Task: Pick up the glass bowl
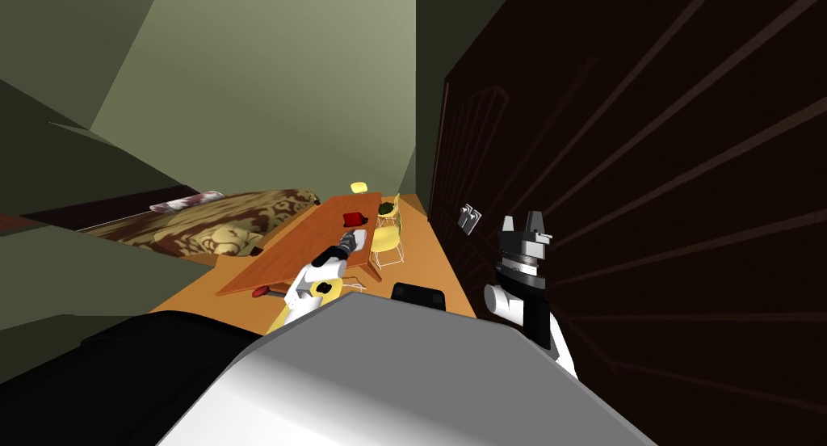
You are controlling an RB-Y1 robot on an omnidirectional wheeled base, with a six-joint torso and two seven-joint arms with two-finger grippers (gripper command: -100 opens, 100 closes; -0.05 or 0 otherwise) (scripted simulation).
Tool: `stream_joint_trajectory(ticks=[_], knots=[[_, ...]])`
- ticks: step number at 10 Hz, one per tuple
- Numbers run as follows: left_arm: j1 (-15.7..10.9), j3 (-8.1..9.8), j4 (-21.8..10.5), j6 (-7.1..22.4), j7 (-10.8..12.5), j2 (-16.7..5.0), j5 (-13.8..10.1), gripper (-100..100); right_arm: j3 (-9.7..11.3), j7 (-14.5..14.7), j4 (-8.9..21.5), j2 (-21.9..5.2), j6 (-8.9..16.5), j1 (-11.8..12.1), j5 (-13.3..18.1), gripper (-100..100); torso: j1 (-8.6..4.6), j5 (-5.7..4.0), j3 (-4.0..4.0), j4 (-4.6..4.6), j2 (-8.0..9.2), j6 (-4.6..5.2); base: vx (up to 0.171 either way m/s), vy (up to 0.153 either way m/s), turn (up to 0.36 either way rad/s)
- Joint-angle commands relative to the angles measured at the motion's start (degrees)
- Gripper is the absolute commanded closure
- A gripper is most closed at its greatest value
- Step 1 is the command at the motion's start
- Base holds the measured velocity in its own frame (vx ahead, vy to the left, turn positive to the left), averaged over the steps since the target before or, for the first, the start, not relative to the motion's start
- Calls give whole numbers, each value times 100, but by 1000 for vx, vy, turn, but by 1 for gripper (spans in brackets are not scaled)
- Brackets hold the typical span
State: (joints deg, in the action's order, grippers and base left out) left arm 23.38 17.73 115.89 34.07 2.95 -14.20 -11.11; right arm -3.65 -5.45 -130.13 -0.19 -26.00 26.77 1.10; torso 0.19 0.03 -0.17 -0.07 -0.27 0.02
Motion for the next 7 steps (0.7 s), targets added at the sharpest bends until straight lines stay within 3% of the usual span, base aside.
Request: stream_joint_trajectory(ticks=[1,7], knots=[[-9,10,-121,286,35,-62,-112,-100,0,0,0,0,0,0,0,0,0,0,0,0,0,0,55,49,9],[-55,38,-431,1095,140,-292,-443,-100,0,0,0,0,0,0,0,0,5,1,3,1,5,0,42,49,0]])
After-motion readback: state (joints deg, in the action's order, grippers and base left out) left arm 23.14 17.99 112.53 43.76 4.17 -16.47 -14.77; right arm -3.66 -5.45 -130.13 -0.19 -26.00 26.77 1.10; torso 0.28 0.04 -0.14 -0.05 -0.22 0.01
